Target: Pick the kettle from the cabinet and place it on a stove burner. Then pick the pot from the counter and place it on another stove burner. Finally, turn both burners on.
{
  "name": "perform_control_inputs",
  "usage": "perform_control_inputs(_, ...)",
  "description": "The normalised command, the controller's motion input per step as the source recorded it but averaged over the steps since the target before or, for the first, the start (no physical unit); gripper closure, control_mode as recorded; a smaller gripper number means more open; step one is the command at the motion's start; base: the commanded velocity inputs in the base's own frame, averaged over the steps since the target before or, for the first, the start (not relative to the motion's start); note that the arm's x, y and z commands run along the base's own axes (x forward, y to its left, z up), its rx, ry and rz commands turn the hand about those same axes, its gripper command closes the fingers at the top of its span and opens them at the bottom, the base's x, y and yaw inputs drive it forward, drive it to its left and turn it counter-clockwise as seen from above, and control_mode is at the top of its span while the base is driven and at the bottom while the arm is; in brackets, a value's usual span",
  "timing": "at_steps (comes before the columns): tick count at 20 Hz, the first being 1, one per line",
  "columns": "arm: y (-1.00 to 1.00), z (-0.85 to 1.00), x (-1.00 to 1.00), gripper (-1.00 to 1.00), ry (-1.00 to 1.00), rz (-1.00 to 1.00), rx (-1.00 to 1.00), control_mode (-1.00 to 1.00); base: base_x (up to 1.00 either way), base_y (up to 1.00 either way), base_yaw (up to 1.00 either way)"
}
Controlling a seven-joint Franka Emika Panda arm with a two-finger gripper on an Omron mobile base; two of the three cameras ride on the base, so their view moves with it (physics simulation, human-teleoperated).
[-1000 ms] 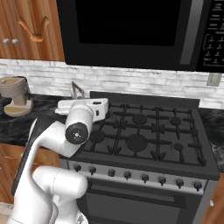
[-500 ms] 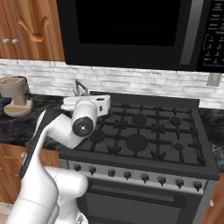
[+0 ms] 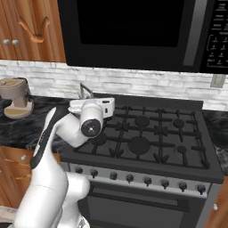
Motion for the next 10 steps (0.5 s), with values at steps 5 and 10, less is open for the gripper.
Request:
perform_control_inputs(5, 0.0, -0.26, 0.34, 1.0, -0.04, 0.03, 0.0, -1.0, 0.0, 0.0, 0.0)
perform_control_inputs(10, 0.0, -0.21, 0.33, 1.0, -0.04, 0.03, 0.0, -1.0, 0.0, 0.0, 0.0)
